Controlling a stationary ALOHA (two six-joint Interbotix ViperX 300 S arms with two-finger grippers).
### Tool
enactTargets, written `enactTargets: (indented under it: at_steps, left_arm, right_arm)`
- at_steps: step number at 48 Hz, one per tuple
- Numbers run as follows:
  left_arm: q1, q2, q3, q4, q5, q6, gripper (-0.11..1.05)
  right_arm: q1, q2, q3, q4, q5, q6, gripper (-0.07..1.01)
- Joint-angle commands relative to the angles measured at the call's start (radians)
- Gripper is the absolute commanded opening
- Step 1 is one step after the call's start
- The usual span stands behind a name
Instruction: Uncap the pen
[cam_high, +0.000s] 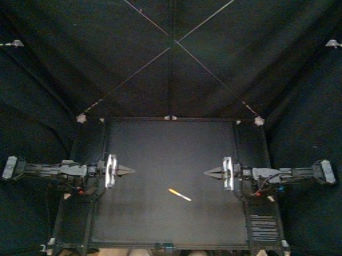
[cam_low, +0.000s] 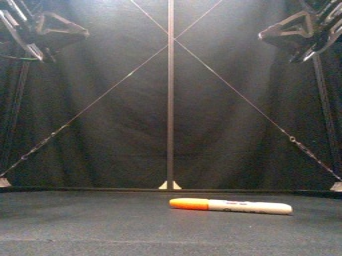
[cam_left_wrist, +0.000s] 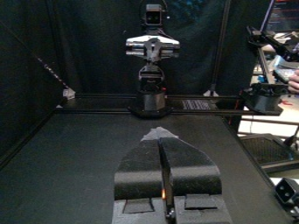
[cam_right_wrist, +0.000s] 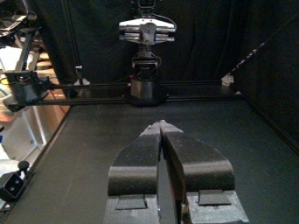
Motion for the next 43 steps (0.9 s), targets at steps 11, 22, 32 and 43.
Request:
enactTargets:
  at_steps: [11, 22, 32, 43]
  left_arm:
    - [-0.005, 0.161, -0.012, -0.02, 0.043, -0.0015, -0.03]
    - [-0.005, 0.264, -0.031, -0.02, 0.043, 0.0015, -0.03]
    - [-0.006, 0.265, -0.026, -0.02, 0.043, -0.0015, -0.03]
    - [-0.006, 0.265, -0.021, -0.02, 0.043, -0.0015, -0.03]
  right_arm:
    - [0.038, 0.201, -0.067, 0.075, 0.015, 0.066, 0.0]
    - [0.144, 0.445, -0.199, 0.195, 0.153, 0.12, 0.0]
    - [0.163, 0.583, -0.275, 0.348, 0.298, 0.12, 0.02]
    - [0.176, 0.744, -0.318, 0.436, 0.37, 0.12, 0.38]
